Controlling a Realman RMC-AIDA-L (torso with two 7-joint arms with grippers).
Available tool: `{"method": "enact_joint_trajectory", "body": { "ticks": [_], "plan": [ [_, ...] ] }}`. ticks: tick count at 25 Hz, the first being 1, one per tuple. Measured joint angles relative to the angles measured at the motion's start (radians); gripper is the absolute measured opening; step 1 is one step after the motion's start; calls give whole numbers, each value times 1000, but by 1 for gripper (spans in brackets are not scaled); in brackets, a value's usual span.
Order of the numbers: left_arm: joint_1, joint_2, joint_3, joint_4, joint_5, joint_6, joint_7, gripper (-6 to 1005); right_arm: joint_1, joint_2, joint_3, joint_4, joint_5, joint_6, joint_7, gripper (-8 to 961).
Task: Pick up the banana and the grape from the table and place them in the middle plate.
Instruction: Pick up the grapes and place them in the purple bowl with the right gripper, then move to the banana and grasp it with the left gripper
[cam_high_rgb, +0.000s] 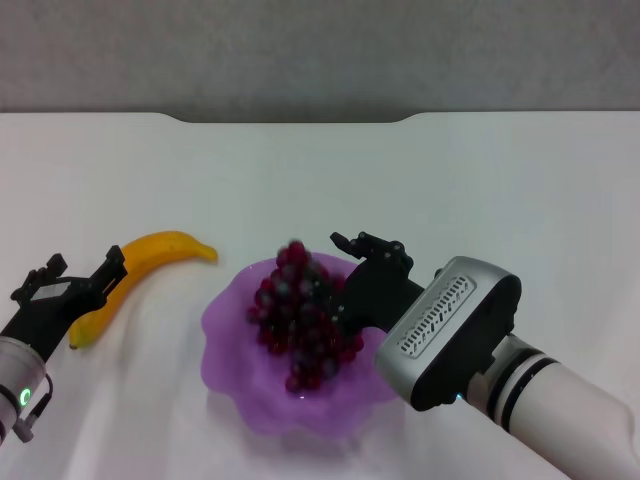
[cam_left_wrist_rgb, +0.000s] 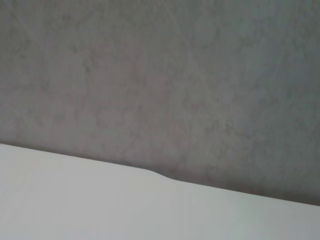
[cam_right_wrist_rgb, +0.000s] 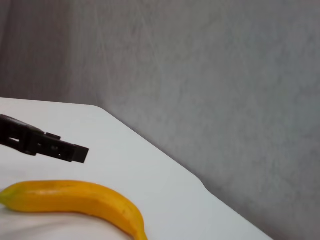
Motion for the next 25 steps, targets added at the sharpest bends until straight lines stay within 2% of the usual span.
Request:
{"method": "enact_joint_trajectory", "body": {
  "ticks": [10, 17, 20, 22, 23, 25],
  "plan": [
    [-3, 0, -14, 0, 2, -8, 0, 879, -4, 0, -70, -39, -2, -202, 2, 610],
    [-1, 0, -15, 0, 2, -8, 0, 879, -85, -4, -25, -70, -1, -407, 31, 828],
    [0, 0, -14, 0, 1, -8, 0, 879, -105, -4, 0, -140, -5, -528, 102, 897],
    [0, 0, -14, 0, 1, -9, 0, 879, -106, -4, 8, -210, -6, -615, 183, 893],
    [0, 0, -14, 0, 1, -9, 0, 879, -102, -4, 12, -285, -5, -694, 278, 891],
    [0, 0, -14, 0, 1, -9, 0, 879, -101, -4, 15, -323, -2, -729, 328, 891]
  ]
}}
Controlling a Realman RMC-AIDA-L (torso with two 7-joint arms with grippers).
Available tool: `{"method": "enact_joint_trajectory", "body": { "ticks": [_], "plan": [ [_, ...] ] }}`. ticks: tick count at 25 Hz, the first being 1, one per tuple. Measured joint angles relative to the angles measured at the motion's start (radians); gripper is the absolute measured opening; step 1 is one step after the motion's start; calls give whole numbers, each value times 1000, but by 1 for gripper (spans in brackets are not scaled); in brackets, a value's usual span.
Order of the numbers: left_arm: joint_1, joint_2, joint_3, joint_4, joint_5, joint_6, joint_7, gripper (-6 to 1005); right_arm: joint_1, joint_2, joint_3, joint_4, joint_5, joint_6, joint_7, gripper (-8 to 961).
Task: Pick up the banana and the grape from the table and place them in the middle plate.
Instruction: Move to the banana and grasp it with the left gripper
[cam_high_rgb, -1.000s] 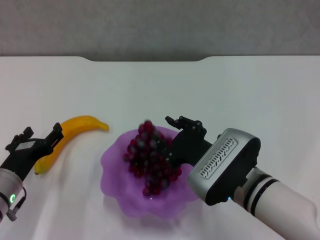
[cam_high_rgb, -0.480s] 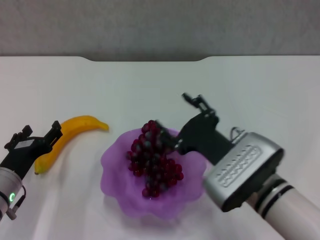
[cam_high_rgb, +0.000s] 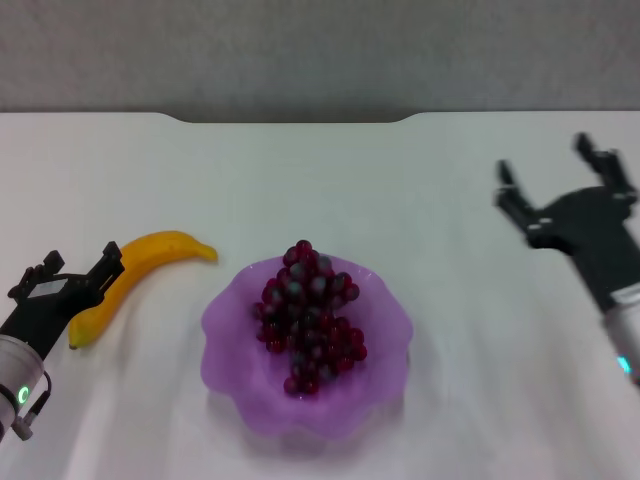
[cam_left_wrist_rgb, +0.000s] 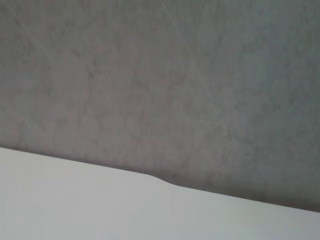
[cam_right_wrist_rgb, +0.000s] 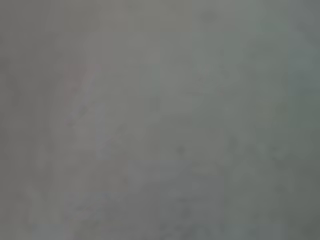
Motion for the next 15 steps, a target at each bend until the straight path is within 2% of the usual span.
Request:
{"method": "enact_joint_trajectory", "body": {
  "ticks": [2, 7, 15],
  "plan": [
    [0, 0, 0, 0, 0, 0, 0, 879, 5, 1, 13, -97, 2, -61, 140, 891],
    [-1, 0, 0, 0, 1, -3, -1, 879, 43, 3, 20, -302, 3, -107, 373, 892],
    [-33, 2, 7, 0, 16, -5, -11, 879, 32, 7, 13, -355, 3, -90, 405, 891]
  ]
}}
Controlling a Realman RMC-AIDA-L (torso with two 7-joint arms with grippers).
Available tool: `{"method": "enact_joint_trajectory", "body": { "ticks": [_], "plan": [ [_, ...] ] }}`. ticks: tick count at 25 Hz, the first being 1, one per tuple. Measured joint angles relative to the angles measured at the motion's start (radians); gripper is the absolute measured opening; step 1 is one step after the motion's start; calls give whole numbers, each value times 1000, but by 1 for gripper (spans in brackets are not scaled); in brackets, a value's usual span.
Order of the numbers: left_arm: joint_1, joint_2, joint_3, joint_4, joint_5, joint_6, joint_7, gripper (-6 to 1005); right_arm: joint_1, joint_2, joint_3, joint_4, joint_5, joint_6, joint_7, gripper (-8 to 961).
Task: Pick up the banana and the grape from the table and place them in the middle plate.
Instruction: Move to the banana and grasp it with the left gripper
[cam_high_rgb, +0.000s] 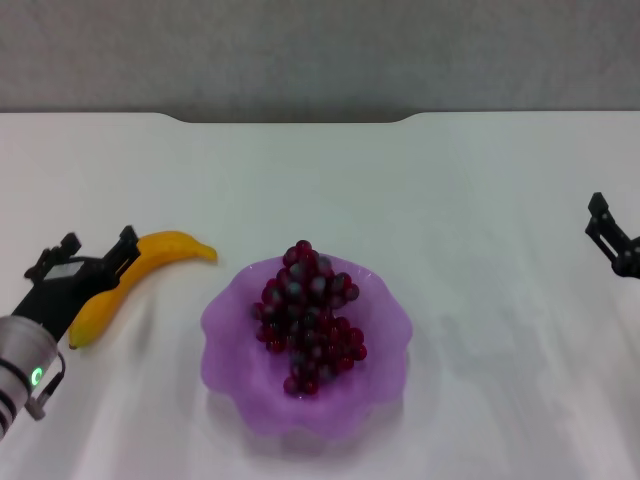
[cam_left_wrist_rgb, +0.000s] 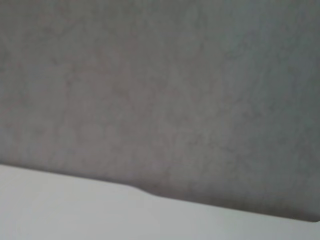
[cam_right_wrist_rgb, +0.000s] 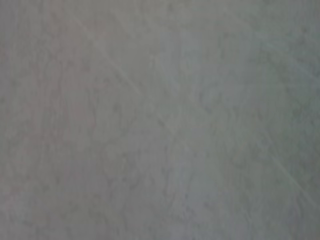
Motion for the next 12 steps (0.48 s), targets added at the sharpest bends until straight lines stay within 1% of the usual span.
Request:
{"method": "enact_joint_trajectory", "body": {
  "ticks": [3, 5, 7, 8, 10, 12],
  "plan": [
    [-17, 8, 4, 24, 44, 4, -57, 879, -5, -1, -1, -2, -2, 25, 0, 891],
    [-23, 11, 6, 85, 121, 21, -149, 879, -5, -1, -2, -4, -4, 43, -2, 891],
    [-29, 11, 8, 160, 217, 55, -261, 879, -2, -2, -2, -5, -5, 62, -3, 891],
    [-35, 10, 12, 207, 286, 84, -342, 879, -1, -3, -2, -5, -5, 70, -3, 891],
    [-48, 9, 31, 284, 392, 140, -471, 880, 0, -3, -2, -5, -6, 80, -1, 891],
    [-56, 7, 88, 358, 462, 192, -594, 880, 1, -3, -2, -5, -7, 82, -1, 892]
  ]
}}
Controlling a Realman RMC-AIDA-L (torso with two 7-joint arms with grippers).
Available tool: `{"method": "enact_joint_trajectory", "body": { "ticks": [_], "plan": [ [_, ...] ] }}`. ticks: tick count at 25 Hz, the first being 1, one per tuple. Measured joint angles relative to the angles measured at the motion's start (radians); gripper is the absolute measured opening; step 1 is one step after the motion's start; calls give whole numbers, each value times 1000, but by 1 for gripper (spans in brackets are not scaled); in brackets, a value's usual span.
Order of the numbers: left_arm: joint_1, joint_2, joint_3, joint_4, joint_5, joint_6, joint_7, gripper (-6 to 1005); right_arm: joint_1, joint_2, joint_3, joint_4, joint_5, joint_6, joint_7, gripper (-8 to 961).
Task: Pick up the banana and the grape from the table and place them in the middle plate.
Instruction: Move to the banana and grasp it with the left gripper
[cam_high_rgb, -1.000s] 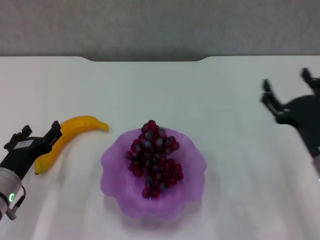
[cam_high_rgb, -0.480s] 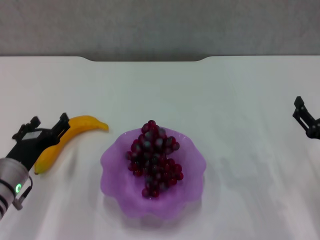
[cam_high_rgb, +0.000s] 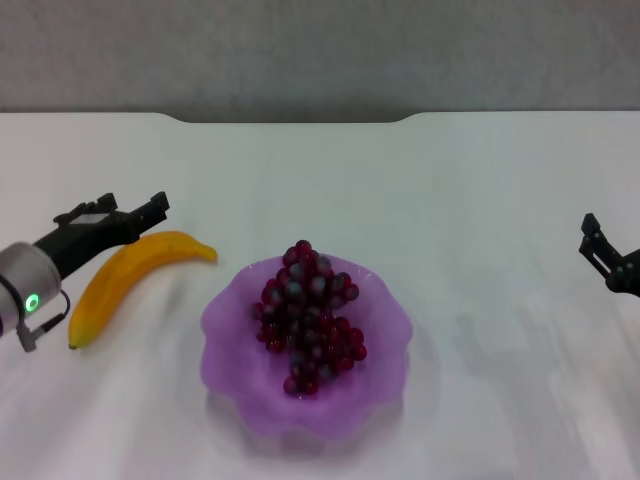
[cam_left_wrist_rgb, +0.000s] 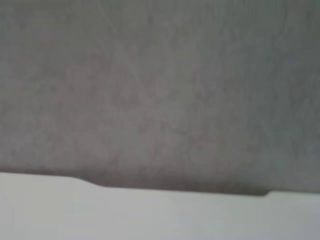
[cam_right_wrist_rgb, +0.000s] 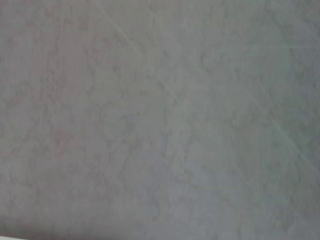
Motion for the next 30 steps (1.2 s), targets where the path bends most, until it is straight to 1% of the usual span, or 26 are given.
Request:
{"method": "enact_joint_trajectory", "body": {
  "ticks": [2, 3, 5, 9, 10, 11, 12, 16, 17, 20, 21, 24, 25, 26, 30],
  "plan": [
    [-3, 0, 75, 57, 31, 47, -98, 880, 1, 0, -1, 0, 0, 6, -1, 892],
    [-3, 0, 131, 93, 45, 86, -161, 880, 1, 0, -1, 0, 0, 11, -1, 892],
    [7, 2, 275, 172, 73, 170, -301, 880, 2, -1, -1, -1, 0, 24, -1, 892],
    [36, 4, 451, 282, 150, 273, -499, 880, 5, -1, -1, -1, 0, 38, -2, 892],
    [41, 5, 481, 305, 186, 288, -554, 880, 5, -1, -1, -1, 0, 38, -2, 891],
    [46, 6, 519, 360, 309, 302, -704, 880, 5, -1, -1, -2, 0, 39, -2, 891],
    [46, 6, 519, 360, 309, 302, -704, 880, 5, -1, -1, -3, 0, 40, -2, 891],
    [51, 7, 530, 455, 606, 284, -996, 880, 6, -2, -5, -10, -2, 42, -2, 891],
    [55, 7, 531, 481, 691, 269, -1078, 880, 6, -2, -6, -11, -2, 42, -2, 891],
    [64, 6, 531, 540, 856, 216, -1226, 880, 7, -2, -9, -13, -2, 42, -2, 891],
    [66, 6, 531, 574, 938, 171, -1308, 880, 7, -1, -10, -13, -2, 42, -2, 891],
    [66, 6, 531, 633, 1048, 104, -1403, 880, 7, -1, -13, -13, -2, 42, -2, 892],
    [66, 5, 531, 673, 1115, 67, -1448, 880, 7, -1, -14, -13, -2, 42, -2, 892],
    [64, 4, 532, 692, 1148, 52, -1467, 880, 9, 0, -15, -12, -2, 42, -2, 892],
    [57, 2, 533, 712, 1226, 15, -1496, 881, 13, 0, -18, -12, -2, 42, -2, 892]
  ]
}}
